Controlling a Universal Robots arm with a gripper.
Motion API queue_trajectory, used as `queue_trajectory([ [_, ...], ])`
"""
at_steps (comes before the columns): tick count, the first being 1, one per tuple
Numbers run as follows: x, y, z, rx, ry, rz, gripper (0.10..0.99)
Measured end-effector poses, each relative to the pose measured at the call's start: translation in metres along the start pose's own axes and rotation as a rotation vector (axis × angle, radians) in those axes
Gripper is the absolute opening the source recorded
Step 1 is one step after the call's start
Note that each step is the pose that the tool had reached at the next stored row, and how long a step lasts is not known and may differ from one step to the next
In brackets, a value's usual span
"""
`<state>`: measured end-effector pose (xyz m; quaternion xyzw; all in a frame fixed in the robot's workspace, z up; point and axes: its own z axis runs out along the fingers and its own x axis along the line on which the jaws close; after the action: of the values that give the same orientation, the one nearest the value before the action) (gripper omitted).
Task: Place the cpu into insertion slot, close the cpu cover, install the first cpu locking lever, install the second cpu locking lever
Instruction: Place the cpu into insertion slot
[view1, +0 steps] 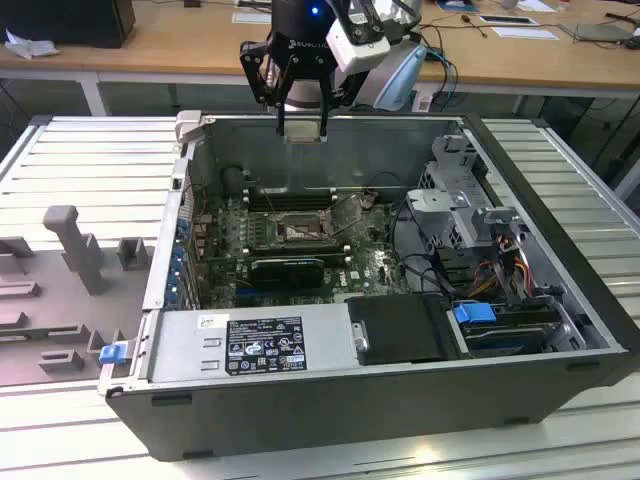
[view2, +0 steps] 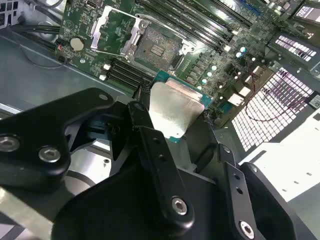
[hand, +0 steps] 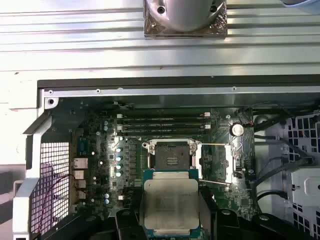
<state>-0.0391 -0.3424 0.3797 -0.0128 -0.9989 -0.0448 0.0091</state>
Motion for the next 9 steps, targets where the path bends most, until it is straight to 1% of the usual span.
queue_trajectory([
  [2, 0.0, 0.0, 0.0, 0.0, -0.0015, 0.018, 0.529],
  [3, 0.0, 0.0, 0.0, -0.001, -0.0045, 0.05, 0.529],
  [4, 0.0, 0.0, 0.0001, -0.001, -0.0063, 0.07, 0.529],
  [9, 0.0, 0.0, 0.0002, -0.003, -0.0129, 0.145, 0.529],
])
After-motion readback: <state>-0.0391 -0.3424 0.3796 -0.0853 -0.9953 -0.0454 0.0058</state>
